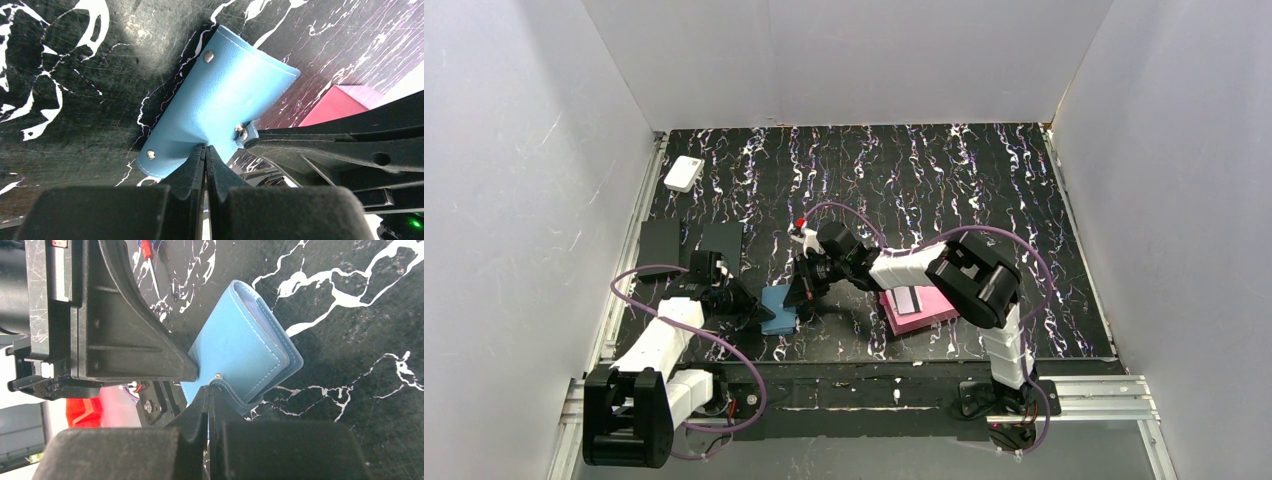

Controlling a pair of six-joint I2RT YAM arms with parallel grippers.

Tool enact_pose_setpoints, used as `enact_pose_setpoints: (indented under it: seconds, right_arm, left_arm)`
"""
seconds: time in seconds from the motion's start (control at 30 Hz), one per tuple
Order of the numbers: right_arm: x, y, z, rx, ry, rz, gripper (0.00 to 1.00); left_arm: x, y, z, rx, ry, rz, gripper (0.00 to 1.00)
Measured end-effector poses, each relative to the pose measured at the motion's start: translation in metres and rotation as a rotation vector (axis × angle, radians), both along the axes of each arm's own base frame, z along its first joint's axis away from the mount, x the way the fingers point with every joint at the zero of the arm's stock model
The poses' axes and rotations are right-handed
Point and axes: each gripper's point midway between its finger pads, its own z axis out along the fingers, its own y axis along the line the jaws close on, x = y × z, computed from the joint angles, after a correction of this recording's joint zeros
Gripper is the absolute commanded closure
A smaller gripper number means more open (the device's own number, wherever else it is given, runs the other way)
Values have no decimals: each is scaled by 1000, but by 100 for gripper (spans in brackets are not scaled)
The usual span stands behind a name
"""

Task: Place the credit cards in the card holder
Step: Close the card holder at the center of the board.

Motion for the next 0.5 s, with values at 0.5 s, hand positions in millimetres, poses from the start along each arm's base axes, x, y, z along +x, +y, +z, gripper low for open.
enact_pose_setpoints:
  seconds: [0.5]
  right_arm:
    - [13,13,0,31,34,-41,99]
  left_arm:
    - [4,-2,0,-6,-16,-6,100]
